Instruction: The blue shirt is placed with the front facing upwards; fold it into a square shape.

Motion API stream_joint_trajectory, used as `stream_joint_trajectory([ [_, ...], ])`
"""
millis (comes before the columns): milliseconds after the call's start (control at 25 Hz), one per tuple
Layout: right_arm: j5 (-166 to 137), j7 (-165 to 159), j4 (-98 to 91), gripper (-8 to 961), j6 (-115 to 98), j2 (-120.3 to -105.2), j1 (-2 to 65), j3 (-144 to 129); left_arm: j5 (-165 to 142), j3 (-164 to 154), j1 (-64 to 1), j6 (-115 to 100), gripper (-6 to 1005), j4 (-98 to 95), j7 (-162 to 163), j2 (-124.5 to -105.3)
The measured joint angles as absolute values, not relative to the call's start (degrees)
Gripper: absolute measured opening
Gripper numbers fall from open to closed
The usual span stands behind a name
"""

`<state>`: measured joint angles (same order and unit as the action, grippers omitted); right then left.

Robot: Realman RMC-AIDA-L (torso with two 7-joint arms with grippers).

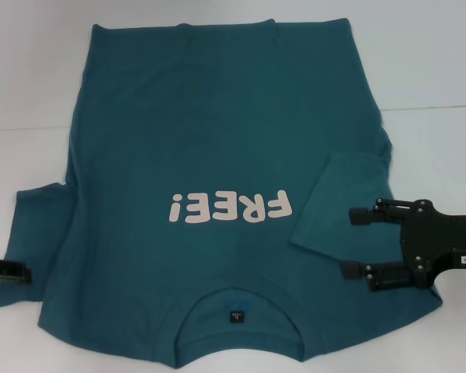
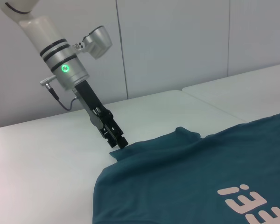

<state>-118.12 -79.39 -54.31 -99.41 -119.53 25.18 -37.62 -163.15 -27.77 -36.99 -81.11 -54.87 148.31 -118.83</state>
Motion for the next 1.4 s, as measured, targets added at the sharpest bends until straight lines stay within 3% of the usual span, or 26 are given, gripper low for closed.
stream_joint_trajectory([
  [1400,-117.9,-79.4,-54.3,925,-99.4,-119.53,25.0,-37.6,-162.8,-29.5,-38.9,-80.6,805,-51.7,148.6,-119.23],
])
